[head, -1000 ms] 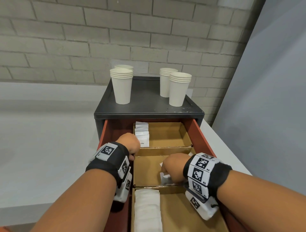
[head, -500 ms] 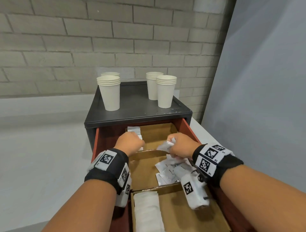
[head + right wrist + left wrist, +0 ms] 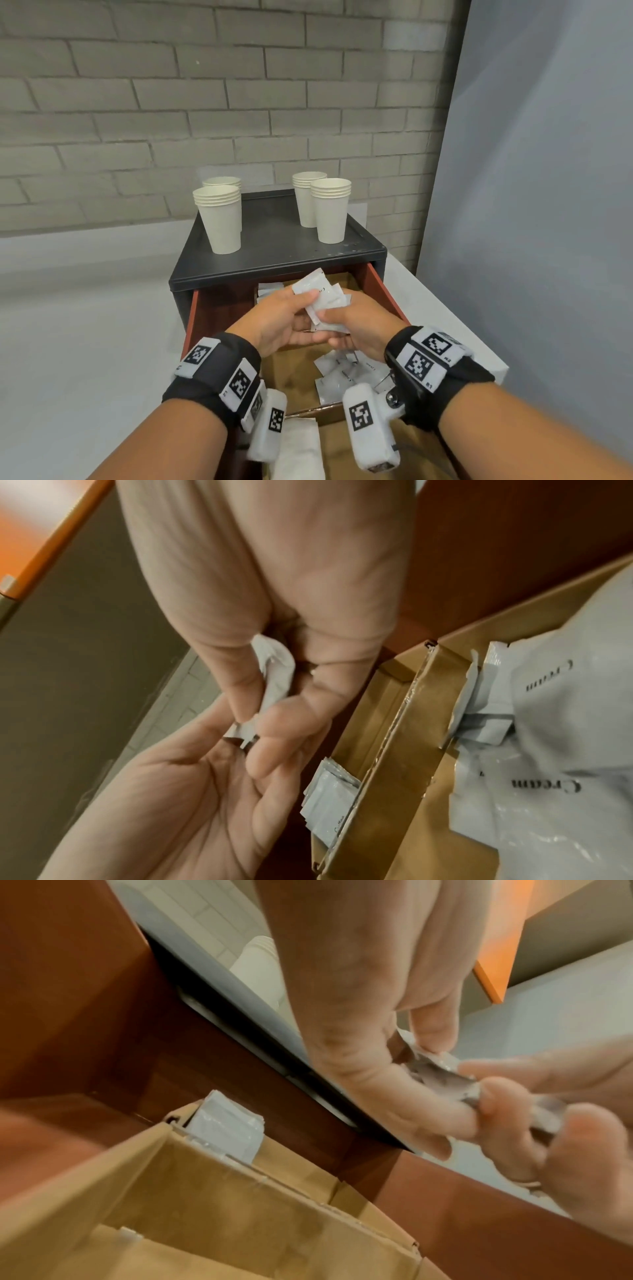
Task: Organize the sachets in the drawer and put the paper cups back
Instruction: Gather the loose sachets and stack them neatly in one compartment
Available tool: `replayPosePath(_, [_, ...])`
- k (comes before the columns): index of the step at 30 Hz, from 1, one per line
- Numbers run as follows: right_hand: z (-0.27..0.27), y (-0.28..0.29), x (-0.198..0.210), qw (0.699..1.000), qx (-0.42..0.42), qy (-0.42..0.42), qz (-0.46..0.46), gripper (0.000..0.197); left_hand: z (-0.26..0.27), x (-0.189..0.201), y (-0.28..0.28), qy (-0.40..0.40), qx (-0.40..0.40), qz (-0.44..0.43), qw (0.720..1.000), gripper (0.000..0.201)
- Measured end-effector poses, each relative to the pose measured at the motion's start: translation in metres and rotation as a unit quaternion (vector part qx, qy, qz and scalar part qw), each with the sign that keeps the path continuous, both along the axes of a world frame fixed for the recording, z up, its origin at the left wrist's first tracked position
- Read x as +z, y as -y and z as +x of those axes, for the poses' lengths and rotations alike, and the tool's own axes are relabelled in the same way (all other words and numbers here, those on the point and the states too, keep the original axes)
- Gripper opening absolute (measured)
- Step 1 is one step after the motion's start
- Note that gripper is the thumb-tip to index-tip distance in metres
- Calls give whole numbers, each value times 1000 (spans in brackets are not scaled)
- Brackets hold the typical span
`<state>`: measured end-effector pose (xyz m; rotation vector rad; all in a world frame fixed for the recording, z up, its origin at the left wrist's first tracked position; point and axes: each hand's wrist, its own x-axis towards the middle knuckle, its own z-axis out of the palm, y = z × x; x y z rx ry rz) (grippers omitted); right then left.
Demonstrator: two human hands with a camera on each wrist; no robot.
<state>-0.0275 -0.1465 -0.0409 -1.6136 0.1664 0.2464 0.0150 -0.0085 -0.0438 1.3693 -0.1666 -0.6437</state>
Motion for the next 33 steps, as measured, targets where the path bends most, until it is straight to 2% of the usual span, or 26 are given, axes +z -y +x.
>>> replayPosePath(4, [-5,3,6,1000,-8,15,19,25,-11,8,0,10,101,-18,995,19])
replayPosePath(8, [-20,6,11,999,-19,26,41,7,-22,16,-7,22,183,-30,982,22])
replayPosePath(15, [-45,16,23,994,-61,64,62,14,-44,37,-3,82,166,60,981,25])
replayPosePath(20, [-65,27,28,996,-24,83,15,26,-62,39,4,119,180,132,968,32])
replayPosePath(24, [-68,30,27,995,-17,93,-22,36,-74,39,-1,145,188,173,956,26])
replayPosePath(29, [-66,24,23,995,-5,94,-46,26,-83,39,-13,165,184,222,943,26])
replayPosePath(33, [-65,14,23,993,10,82,-86,24,-87,40,-20,145,147,233,950,25])
